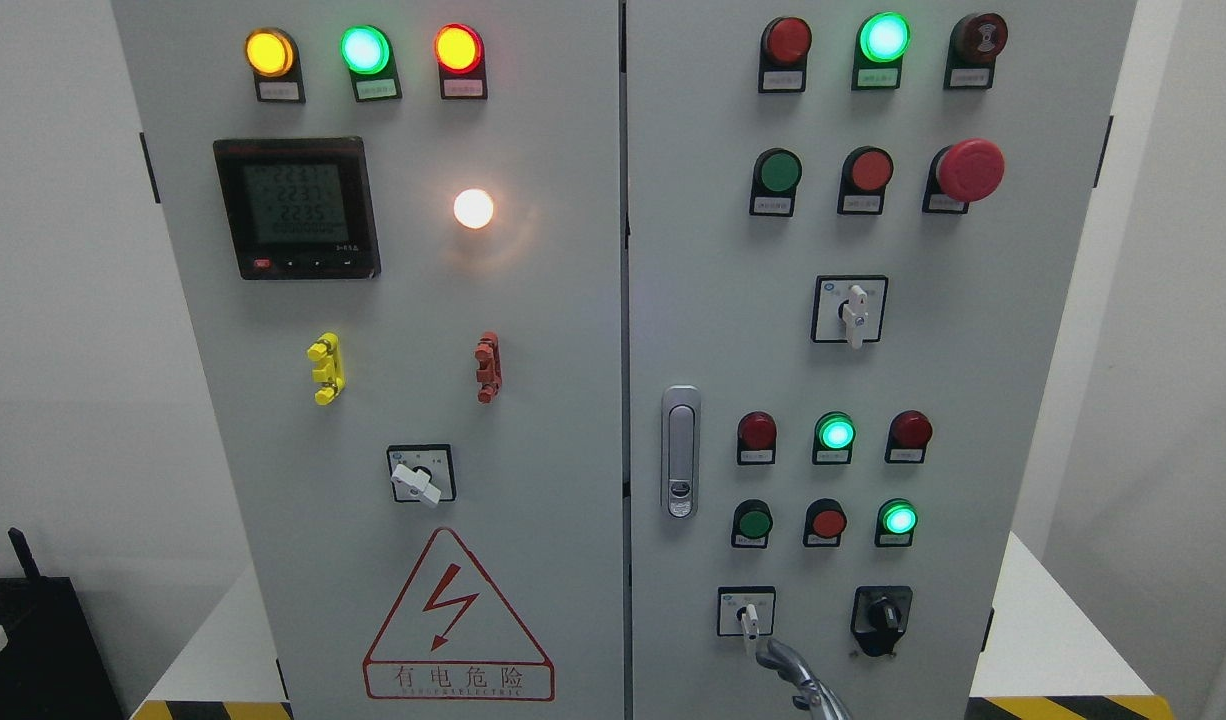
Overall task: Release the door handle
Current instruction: 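Raise the right hand toward the bottom of the silver door handle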
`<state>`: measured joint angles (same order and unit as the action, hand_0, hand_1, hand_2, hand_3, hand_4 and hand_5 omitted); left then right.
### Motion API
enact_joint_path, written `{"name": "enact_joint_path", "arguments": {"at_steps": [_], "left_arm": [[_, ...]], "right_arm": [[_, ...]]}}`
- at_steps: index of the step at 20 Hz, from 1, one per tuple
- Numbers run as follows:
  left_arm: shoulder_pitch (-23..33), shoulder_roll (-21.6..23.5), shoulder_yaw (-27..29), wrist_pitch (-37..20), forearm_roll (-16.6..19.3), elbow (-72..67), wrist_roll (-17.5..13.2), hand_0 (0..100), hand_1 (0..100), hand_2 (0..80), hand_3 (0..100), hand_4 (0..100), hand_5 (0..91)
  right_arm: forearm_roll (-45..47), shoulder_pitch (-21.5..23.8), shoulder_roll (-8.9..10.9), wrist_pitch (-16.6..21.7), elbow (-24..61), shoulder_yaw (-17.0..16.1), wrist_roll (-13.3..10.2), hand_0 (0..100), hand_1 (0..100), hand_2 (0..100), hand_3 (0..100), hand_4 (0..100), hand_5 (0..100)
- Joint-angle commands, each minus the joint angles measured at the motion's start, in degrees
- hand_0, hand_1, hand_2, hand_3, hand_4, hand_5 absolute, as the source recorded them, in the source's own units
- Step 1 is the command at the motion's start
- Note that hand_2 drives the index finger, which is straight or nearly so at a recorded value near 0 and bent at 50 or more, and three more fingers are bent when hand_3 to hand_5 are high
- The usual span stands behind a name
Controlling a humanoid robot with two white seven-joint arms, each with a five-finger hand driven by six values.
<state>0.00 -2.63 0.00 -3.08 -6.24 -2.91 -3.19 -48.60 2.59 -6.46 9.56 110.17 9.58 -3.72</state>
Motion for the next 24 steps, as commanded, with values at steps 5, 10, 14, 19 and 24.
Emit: {"name": "enact_joint_path", "arguments": {"at_steps": [5,10,14,19,24], "left_arm": [[-1.41,-0.01,0.97,0.01,0.0,0.01,0.03,12,39,0.0,0,0,0.0],[-1.49,-0.01,0.97,0.01,0.0,0.01,0.03,12,39,0.0,0,0,0.0],[-1.49,-0.01,0.97,0.01,0.0,0.01,0.03,12,39,0.0,0,0,0.0],[-1.49,-0.01,0.97,0.01,0.0,0.01,0.03,12,39,0.0,0,0,0.0],[-1.49,0.0,0.97,0.01,0.0,0.01,0.03,12,39,0.0,0,0,0.0]], "right_arm": [[-30.66,-8.64,-1.37,-5.77,-0.22,6.77,0.37,34,16,0,68,77,95],[-33.75,-11.64,-1.37,-8.86,-0.48,8.0,7.13,33,15,0,89,89,100],[-34.46,-14.27,-1.45,-10.96,-1.45,8.0,7.94,33,14,0,91,90,100],[-34.55,-15.95,-1.45,-12.81,-1.89,7.91,8.29,33,14,0,90,90,100],[-34.46,-16.3,-1.45,-14.31,-2.33,8.0,9.51,35,14,0,90,90,100]]}}
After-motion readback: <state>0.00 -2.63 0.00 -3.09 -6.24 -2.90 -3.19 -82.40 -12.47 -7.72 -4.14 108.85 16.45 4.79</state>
